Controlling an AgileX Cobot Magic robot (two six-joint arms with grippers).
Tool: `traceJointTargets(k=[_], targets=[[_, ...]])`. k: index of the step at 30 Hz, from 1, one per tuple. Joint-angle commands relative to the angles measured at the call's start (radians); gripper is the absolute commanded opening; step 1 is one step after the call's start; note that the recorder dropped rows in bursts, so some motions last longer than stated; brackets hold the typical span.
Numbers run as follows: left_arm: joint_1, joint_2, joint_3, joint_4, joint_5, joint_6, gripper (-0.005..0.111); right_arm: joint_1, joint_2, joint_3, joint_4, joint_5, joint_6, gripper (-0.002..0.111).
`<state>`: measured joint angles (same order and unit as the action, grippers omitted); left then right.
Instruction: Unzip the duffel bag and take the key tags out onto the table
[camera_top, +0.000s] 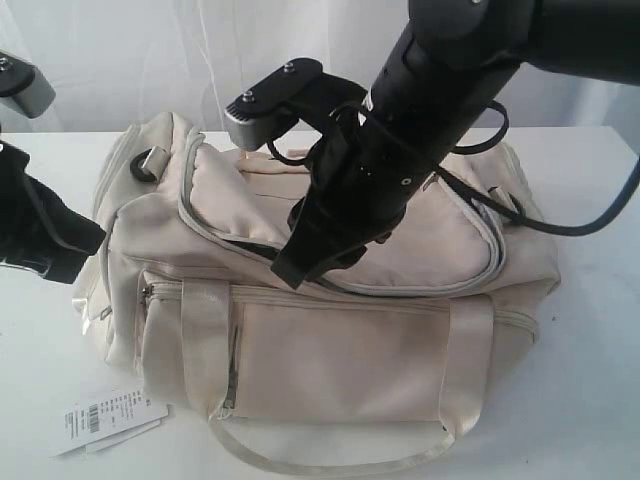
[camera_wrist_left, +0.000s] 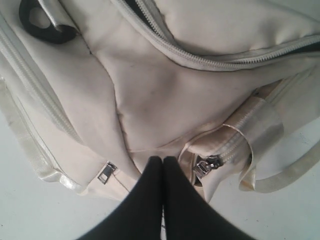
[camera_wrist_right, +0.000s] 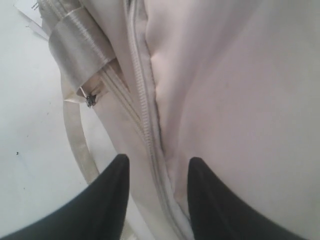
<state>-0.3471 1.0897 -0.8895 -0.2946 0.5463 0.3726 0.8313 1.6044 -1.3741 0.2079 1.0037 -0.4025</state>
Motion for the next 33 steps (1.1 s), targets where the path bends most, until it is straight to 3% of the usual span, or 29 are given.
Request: traceJointTargets(k=[1, 27, 29, 33], targets=[[-0.004, -0.007, 0.006, -0.020, 0.006, -0.001, 0.000, -0.005, -0.006, 0.003, 0.004, -0.018, 0.004, 0.037], [-0.004, -0.007, 0.006, -0.020, 0.006, -0.001, 0.000, -0.005, 0.050, 0.003, -0.009, -0.051, 0.007, 0.035], [-0.004, -0.007, 0.006, -0.020, 0.006, -0.001, 0.000, -0.005, 0.054, 0.003, -0.031, -0.055, 0.034, 0.032], [-0.004, -0.007, 0.006, -0.020, 0.006, -0.001, 0.000, -0.005, 0.053, 0.003, -0.128, -0.086, 0.137, 0.015]])
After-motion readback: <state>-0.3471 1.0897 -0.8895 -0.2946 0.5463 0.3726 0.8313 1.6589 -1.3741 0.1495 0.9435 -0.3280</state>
